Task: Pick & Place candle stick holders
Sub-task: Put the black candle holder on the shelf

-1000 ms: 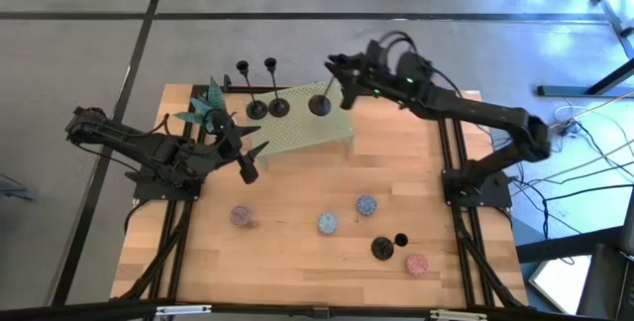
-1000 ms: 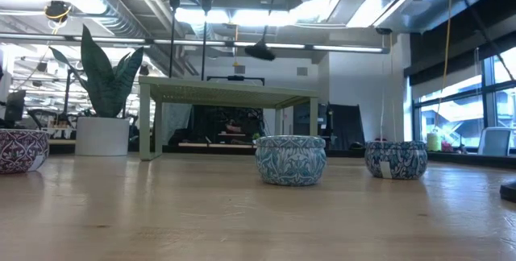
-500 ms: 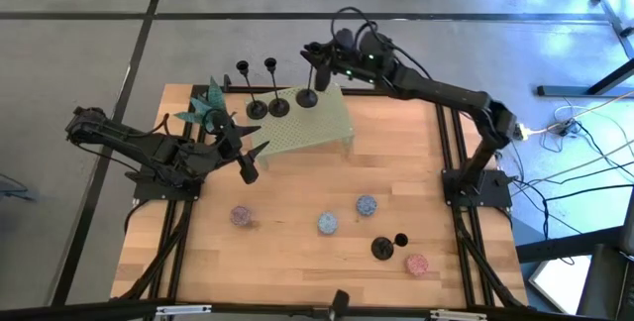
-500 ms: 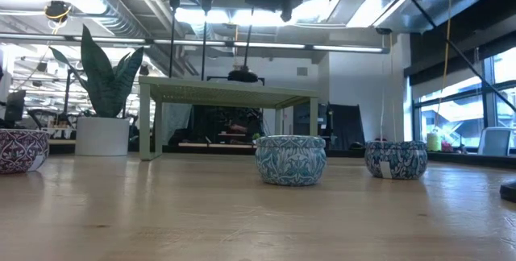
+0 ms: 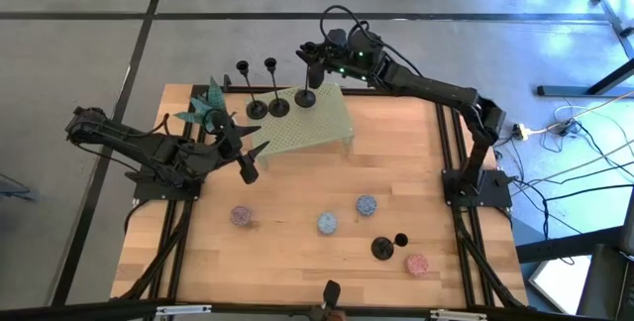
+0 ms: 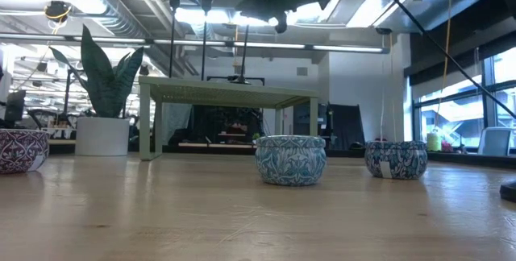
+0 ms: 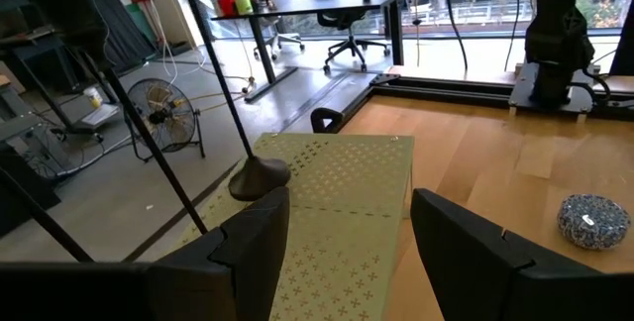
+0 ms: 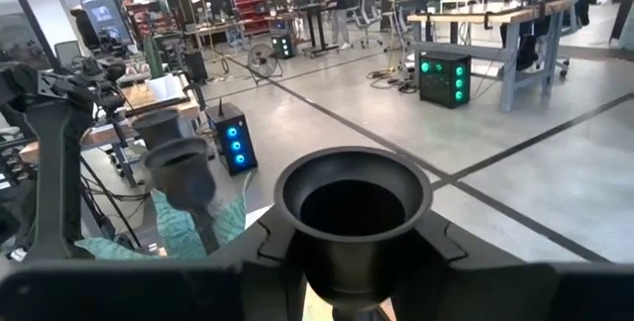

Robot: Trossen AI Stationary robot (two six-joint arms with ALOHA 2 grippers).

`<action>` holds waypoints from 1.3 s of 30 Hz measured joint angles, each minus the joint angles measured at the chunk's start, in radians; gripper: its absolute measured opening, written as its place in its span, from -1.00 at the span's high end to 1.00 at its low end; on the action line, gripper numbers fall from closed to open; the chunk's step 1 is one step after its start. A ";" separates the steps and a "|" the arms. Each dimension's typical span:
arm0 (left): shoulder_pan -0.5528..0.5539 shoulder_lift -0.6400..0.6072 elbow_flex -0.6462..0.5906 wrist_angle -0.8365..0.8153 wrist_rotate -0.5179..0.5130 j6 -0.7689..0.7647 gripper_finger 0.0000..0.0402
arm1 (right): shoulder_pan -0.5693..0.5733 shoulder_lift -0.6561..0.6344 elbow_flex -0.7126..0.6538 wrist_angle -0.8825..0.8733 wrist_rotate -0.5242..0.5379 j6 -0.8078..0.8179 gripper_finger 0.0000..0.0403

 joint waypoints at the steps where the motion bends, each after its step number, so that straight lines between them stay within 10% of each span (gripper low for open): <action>1: 0.000 0.000 0.000 0.000 0.000 0.000 -0.04 | 0.000 0.000 0.000 -0.003 0.000 0.000 0.49; 39: 0.000 0.000 0.000 0.007 0.000 0.000 -0.04 | 0.000 0.037 -0.001 0.012 0.001 -0.079 0.44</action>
